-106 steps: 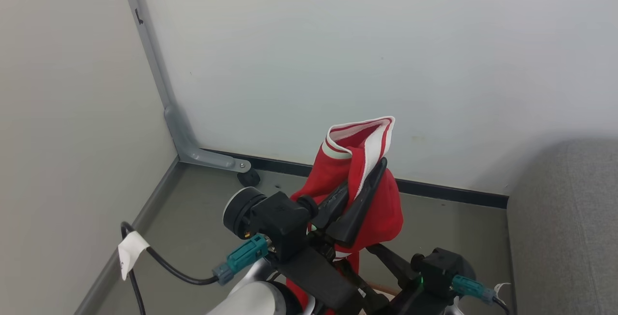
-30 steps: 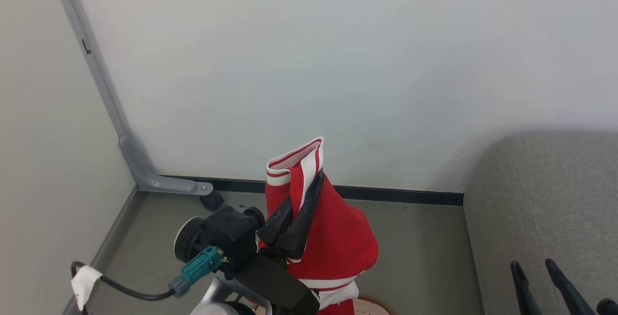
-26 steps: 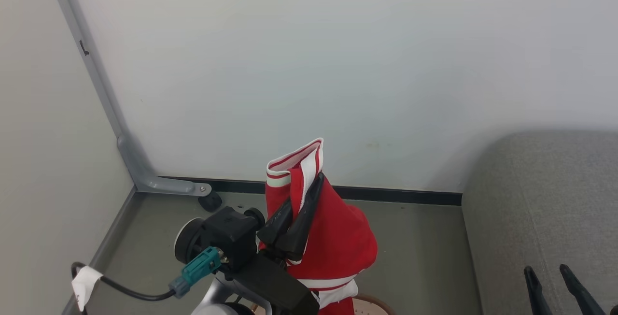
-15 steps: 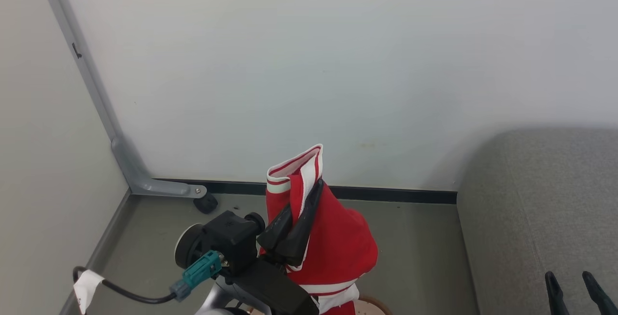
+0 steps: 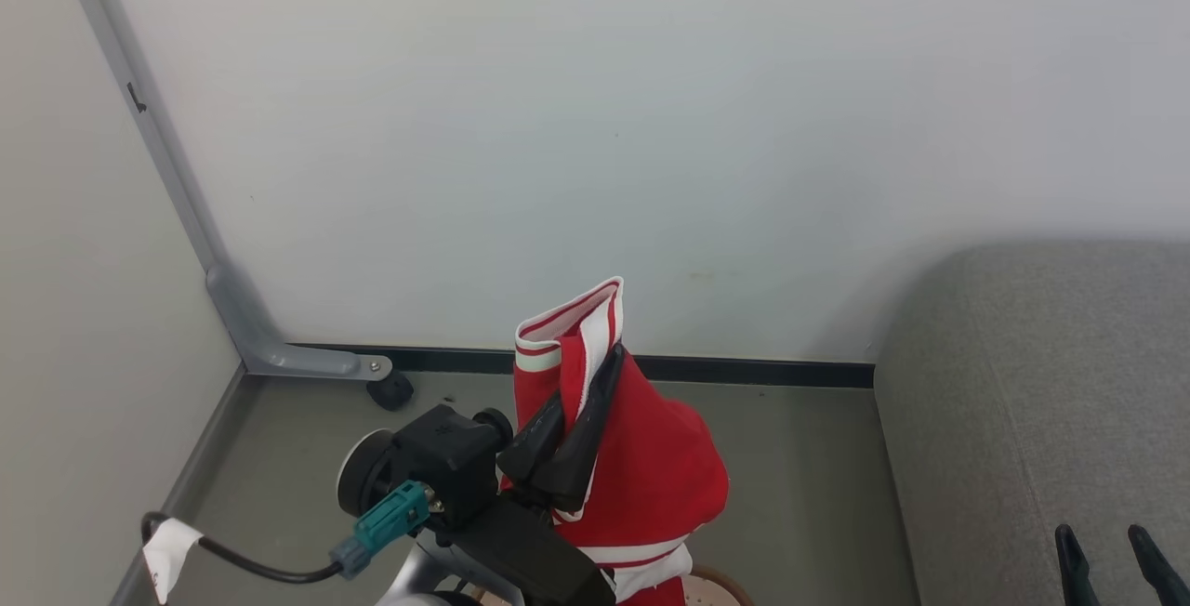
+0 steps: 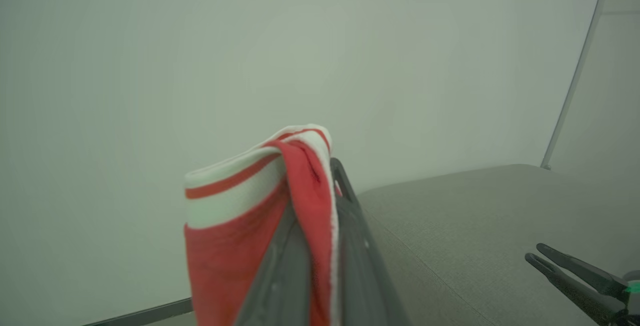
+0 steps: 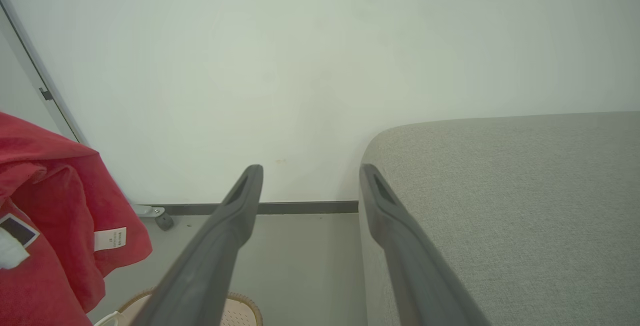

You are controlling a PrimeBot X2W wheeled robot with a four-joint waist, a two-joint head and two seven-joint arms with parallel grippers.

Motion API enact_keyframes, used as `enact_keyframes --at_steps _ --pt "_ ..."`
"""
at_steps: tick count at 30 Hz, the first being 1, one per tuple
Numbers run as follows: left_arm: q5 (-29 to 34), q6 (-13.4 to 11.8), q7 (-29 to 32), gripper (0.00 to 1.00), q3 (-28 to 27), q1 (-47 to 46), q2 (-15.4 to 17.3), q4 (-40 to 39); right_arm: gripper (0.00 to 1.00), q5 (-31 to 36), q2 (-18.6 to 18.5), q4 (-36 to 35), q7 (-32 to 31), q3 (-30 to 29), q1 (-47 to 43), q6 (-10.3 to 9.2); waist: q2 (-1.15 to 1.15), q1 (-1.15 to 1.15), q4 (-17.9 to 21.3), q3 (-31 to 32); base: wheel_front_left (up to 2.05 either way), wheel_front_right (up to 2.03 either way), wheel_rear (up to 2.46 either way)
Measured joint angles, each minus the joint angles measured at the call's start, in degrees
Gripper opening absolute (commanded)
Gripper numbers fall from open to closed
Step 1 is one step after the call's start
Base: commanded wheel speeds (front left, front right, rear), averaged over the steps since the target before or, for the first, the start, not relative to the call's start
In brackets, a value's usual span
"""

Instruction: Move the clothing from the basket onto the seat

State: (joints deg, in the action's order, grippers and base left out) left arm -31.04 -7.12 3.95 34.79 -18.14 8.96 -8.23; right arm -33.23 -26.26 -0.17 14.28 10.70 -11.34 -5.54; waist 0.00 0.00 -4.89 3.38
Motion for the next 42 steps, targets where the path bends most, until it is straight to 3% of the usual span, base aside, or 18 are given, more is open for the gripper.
enact_keyframes --at_steps 9,17,28,35,42 --pt "0.4 0.0 0.5 0.00 0.0 0.0 -0.2 -0.3 1.00 0.7 0.3 -0.4 0.0 -0.6 0.0 0.63 0.00 0.00 0.1 -0.3 0.00 0.00 0.00" --pt "0.4 0.1 1.0 0.00 1.3 -0.3 -1.4 -1.2 1.00 2.0 -0.3 -0.3 0.0 1.6 1.6 4.32 0.00 0.00 -0.6 -0.8 0.00 0.00 0.00" --pt "0.4 1.1 1.1 0.00 2.6 -3.0 -2.7 -1.2 1.00 4.0 1.8 1.0 0.0 10.2 7.6 10.58 0.00 0.00 -3.4 -1.2 0.00 0.00 0.00" --pt "0.4 1.6 1.5 0.00 3.2 -4.3 -3.3 -1.3 1.00 4.6 3.6 2.9 0.0 16.7 10.4 12.20 0.00 0.00 -5.5 -1.1 0.00 0.00 0.00" --pt "0.4 2.2 1.6 0.00 4.5 -5.2 -3.6 -2.1 1.00 4.4 4.2 5.2 0.0 21.7 14.5 12.61 0.00 0.00 -7.7 -0.8 0.00 0.00 0.00"
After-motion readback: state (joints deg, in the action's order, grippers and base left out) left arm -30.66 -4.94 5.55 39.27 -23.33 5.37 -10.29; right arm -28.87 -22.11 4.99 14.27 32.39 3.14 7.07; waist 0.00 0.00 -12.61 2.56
